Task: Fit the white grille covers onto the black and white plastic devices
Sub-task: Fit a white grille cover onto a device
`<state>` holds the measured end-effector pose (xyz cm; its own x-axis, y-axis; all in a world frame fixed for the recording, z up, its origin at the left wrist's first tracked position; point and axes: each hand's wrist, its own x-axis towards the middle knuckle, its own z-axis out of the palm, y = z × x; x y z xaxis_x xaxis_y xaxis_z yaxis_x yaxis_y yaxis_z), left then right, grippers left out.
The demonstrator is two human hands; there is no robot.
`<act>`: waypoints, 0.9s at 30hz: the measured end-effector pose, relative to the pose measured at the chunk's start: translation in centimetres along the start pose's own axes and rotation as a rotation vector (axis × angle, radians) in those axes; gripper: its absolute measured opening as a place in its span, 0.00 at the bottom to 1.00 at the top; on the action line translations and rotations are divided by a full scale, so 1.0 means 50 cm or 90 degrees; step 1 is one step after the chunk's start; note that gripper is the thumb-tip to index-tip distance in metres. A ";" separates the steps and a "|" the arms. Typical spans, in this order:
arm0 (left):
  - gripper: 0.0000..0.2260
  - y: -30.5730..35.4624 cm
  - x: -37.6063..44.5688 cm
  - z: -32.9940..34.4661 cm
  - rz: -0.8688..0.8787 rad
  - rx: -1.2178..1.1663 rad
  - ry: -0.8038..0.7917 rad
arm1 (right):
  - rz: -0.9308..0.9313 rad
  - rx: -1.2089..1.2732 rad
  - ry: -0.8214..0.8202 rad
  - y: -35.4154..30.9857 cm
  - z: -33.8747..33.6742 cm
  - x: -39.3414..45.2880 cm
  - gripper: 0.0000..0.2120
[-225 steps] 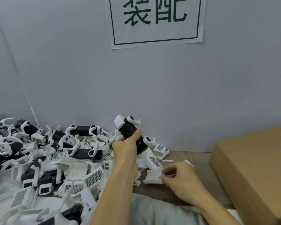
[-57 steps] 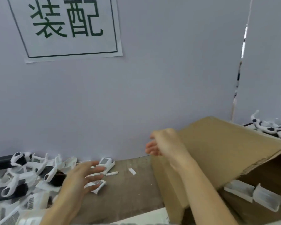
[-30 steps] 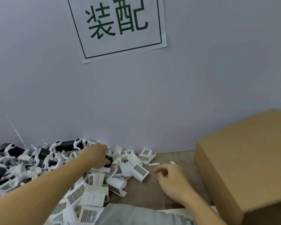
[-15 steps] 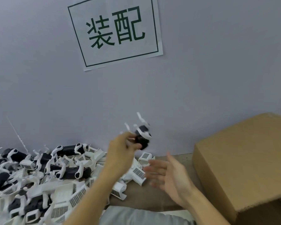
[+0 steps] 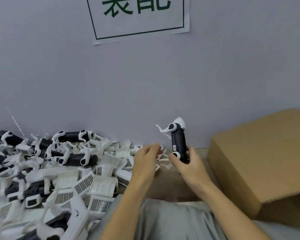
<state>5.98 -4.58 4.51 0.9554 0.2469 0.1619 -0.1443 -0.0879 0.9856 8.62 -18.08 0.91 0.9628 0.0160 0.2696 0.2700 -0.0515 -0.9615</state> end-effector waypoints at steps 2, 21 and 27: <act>0.13 0.001 0.000 0.003 -0.014 -0.043 -0.079 | -0.093 -0.133 -0.027 0.001 0.011 -0.008 0.15; 0.08 -0.043 -0.003 0.023 0.236 0.183 -0.015 | -0.035 0.089 -0.005 -0.014 0.006 0.001 0.24; 0.06 -0.061 -0.016 0.051 0.339 0.374 -0.138 | -0.031 0.094 0.195 -0.008 -0.008 0.022 0.23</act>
<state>6.31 -6.97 1.23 0.8343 -0.1573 0.5284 -0.4916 -0.6462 0.5838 9.58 -18.44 1.60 0.9105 -0.2874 0.2974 0.3342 0.0876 -0.9384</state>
